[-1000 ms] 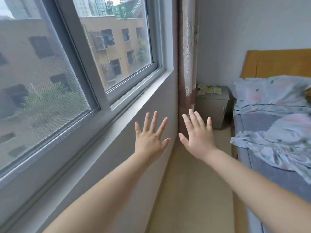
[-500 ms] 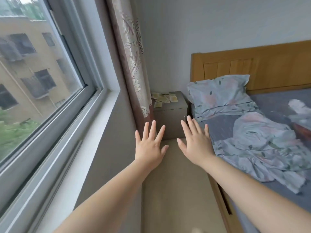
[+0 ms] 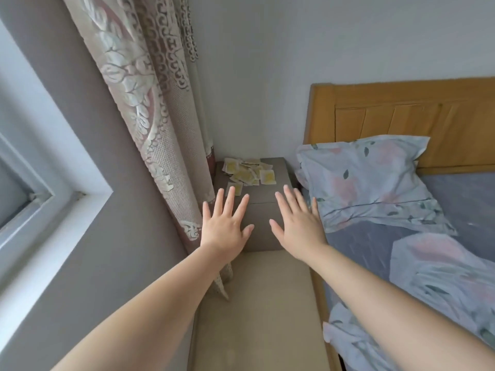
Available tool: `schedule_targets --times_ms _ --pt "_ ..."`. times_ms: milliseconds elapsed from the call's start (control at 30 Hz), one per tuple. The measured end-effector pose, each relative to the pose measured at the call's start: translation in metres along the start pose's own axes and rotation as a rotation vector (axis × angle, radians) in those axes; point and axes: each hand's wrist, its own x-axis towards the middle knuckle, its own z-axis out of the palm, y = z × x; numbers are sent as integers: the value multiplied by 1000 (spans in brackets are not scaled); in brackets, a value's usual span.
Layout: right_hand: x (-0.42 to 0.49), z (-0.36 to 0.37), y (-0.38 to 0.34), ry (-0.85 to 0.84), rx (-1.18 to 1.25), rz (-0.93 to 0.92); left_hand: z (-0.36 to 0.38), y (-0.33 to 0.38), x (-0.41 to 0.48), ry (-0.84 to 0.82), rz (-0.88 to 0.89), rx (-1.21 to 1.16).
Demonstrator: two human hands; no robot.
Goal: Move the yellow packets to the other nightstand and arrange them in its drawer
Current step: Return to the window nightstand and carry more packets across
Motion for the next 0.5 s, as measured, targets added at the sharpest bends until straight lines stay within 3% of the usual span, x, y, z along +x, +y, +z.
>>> schedule_targets --times_ms 233,500 --pt "176 79 48 -54 -44 -46 72 -25 180 -31 -14 -24" --pt "372 179 82 -231 -25 -5 168 -68 386 -216 -26 -56"
